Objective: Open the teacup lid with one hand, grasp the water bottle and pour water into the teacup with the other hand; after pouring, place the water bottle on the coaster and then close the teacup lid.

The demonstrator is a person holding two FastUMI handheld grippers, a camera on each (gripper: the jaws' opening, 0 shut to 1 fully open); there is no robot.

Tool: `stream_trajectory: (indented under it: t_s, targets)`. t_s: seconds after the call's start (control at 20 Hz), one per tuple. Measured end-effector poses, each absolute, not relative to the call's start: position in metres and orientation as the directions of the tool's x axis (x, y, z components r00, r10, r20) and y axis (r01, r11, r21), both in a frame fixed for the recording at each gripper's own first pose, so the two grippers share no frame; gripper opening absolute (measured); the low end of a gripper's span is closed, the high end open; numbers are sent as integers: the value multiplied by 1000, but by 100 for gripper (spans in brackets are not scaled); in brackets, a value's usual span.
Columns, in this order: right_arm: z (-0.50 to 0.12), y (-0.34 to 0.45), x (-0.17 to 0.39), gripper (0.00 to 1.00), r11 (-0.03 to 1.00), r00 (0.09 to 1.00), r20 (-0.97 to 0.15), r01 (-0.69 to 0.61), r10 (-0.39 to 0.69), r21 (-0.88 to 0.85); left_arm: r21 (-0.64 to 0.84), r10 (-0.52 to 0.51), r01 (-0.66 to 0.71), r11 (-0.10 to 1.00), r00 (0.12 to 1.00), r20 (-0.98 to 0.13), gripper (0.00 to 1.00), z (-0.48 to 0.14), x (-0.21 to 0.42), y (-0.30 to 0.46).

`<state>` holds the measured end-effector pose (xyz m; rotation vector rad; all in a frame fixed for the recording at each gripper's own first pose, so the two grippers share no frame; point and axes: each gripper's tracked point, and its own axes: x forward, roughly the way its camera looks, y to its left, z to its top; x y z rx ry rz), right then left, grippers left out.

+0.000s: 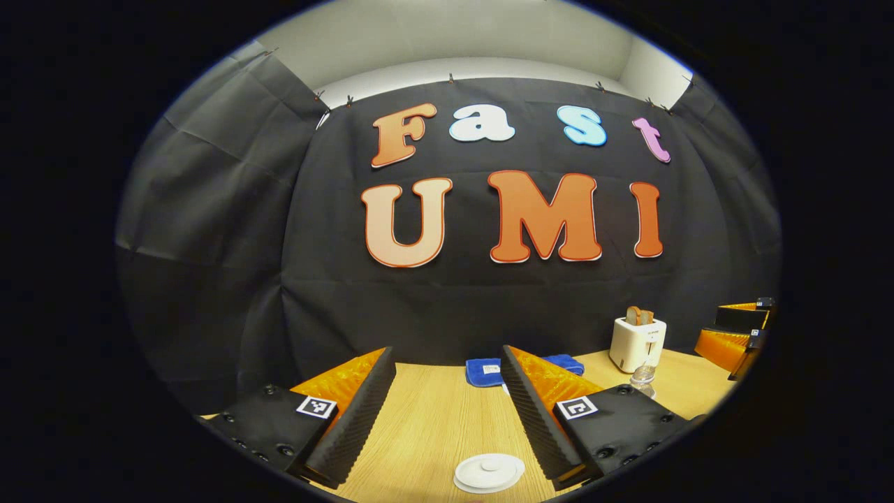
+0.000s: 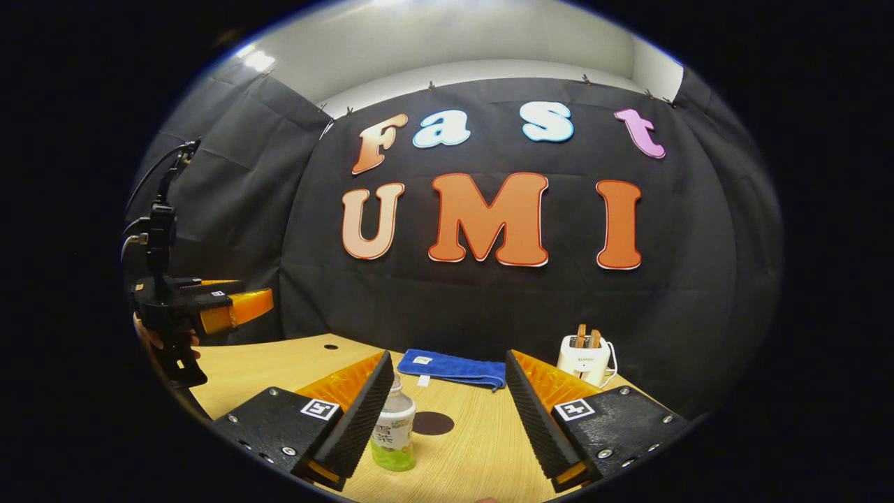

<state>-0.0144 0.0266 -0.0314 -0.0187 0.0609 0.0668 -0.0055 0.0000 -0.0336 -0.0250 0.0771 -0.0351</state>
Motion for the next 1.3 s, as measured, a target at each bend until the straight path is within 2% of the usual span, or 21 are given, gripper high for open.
stream_trajectory:
  t_s: [0.45, 1.05, 1.1, 1.3]
  targets:
    - [-82, 55, -20, 96, 990, 974, -179, -138, 137, 5, -16, -141, 141, 990, 966, -219, 99, -98, -12, -30]
    - [-116, 70, -21, 96, 983, 951, -253, -183, 180, 12, 38, -198, 233, 972, 891, -409, 99, -188, -19, -49]
    - [-118, 70, -21, 96, 983, 950, -257, -182, 179, 12, 47, -208, 250, 967, 883, -420, 93, -191, -20, -53]
    - [-130, 60, -22, 96, 984, 946, -272, -179, 178, 21, 97, -189, 262, 960, 866, -463, 83, -210, -20, -56]
